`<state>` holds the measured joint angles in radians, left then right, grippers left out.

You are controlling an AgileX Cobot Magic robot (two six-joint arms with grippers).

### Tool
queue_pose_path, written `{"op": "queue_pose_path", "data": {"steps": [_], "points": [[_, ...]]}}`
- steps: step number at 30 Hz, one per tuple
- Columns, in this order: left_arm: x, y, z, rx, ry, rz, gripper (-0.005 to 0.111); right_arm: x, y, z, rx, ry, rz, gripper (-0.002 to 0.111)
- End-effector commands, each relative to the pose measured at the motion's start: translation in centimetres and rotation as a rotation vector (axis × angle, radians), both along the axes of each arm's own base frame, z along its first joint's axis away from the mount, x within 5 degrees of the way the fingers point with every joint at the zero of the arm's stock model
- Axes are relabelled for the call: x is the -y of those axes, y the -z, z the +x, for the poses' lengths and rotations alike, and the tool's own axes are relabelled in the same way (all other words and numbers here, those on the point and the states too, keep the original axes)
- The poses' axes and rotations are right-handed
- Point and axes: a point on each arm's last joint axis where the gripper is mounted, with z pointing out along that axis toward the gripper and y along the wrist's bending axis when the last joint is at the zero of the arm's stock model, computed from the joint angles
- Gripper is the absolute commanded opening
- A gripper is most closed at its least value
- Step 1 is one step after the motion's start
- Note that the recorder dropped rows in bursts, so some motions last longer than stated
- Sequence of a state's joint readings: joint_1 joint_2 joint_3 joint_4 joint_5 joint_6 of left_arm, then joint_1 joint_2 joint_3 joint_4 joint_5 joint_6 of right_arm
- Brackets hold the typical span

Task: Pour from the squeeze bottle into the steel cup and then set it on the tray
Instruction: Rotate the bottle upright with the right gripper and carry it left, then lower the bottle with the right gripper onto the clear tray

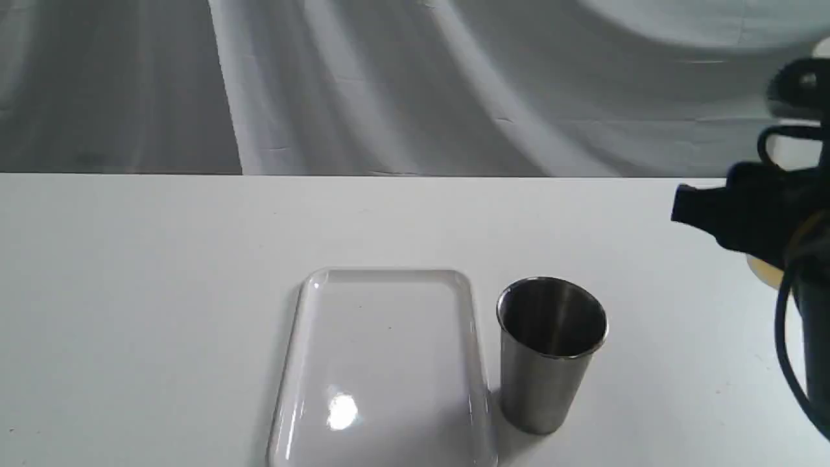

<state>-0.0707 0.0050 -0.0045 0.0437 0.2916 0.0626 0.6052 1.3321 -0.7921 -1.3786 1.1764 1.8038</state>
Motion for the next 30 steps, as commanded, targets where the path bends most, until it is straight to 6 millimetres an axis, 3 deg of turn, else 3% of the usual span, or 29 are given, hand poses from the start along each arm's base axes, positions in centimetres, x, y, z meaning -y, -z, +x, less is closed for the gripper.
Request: {"op": "queue_pose_path", "data": {"steps": [1,8,16,21,30], "points": [[0.0,0.1,0.0,0.007,0.003,-0.002,0.008,-1.2,-3.4,1.3,0.061,-0.143,-0.053,0.054],[0.0,0.1,0.0,0.007,0.003,-0.002,0.008,-4.3,-8.8,3.1,0.19,-0.433,0.049,0.054],[0.0,0.1,0.0,0.007,0.003,-0.002,0.008,-7.7,-11.6,4.4,0.222,-0.764,-0.044,0.054],[0.0,0.1,0.0,0.007,0.003,-0.002,0.008,-9.8,-10.7,6.0,0.201,-0.865,-0.035,0.054],[0.0,0.1,0.0,0.007,0.003,-0.002,0.008,-13.5,-5.4,8.7,-0.029,-1.012,0.072,0.052]]}}
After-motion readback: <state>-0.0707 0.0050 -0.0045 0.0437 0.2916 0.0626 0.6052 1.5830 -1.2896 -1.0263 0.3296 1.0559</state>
